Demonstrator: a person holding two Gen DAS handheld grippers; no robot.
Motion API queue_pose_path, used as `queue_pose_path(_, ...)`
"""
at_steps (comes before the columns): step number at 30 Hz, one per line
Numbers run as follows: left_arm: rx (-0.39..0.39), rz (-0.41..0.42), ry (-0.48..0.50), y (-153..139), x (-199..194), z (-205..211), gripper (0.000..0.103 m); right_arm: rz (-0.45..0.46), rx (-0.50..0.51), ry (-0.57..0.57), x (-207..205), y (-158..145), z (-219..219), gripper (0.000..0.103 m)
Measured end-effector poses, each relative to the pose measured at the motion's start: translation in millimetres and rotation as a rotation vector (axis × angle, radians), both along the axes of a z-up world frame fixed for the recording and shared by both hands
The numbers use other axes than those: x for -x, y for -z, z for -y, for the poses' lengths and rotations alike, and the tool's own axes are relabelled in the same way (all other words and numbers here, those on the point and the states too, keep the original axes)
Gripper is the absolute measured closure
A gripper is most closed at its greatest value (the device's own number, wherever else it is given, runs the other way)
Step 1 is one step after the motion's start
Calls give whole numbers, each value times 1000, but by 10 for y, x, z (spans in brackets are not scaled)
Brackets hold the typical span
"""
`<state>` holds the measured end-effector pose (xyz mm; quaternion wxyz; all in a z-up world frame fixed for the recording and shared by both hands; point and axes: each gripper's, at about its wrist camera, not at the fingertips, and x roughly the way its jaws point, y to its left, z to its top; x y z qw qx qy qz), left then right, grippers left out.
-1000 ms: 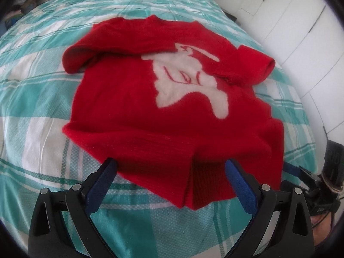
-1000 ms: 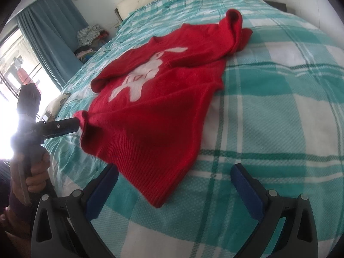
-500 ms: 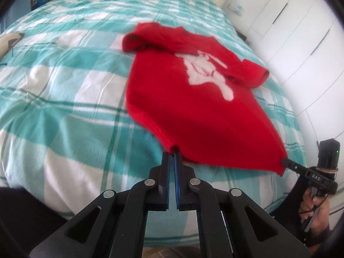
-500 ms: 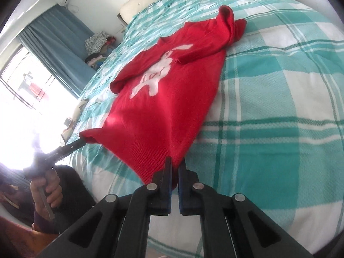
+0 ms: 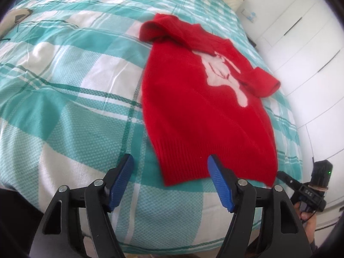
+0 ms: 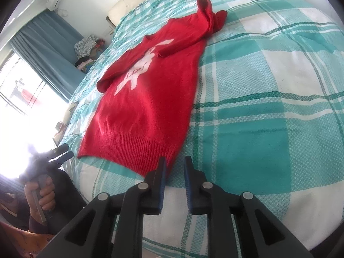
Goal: Fold small clothes
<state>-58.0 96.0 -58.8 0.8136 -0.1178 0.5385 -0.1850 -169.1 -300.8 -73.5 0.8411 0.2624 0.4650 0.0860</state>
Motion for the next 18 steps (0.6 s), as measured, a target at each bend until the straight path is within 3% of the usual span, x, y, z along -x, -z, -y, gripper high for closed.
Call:
queue_pose_path(2, -14, -33, 24, 85, -55, 91, 61, 8, -5, 1, -38, -6, -13, 68)
queue_pose_path(3, -27, -41, 36, 114, -68, 136, 86, 3, -9, 1, -65, 8, -22, 64)
queue_pose_path(4, -43, -45, 47, 133, -75, 173, 95, -19, -20, -1, -115, 49, -37, 62)
queue_pose_path(6, -91, -16, 54, 108, -17, 201, 97, -75, -41, -23, -222, 148, -89, 65)
queue_pose_path(7, -130, 4, 57, 78, 27, 213, 97, -89, -15, -41, -258, 163, -137, 88)
queue_pose_path(8, -175, 26, 53, 48, 83, 207, 97, -96, 18, -54, -270, 153, -178, 99)
queue_pose_path(12, -292, 90, 36, -56, 299, 174, 98, -100, 78, -64, -177, 76, -201, 99)
queue_pose_path(18, -360, 118, 26, -63, 422, 189, 100, -127, 114, -61, -56, 45, -183, 100)
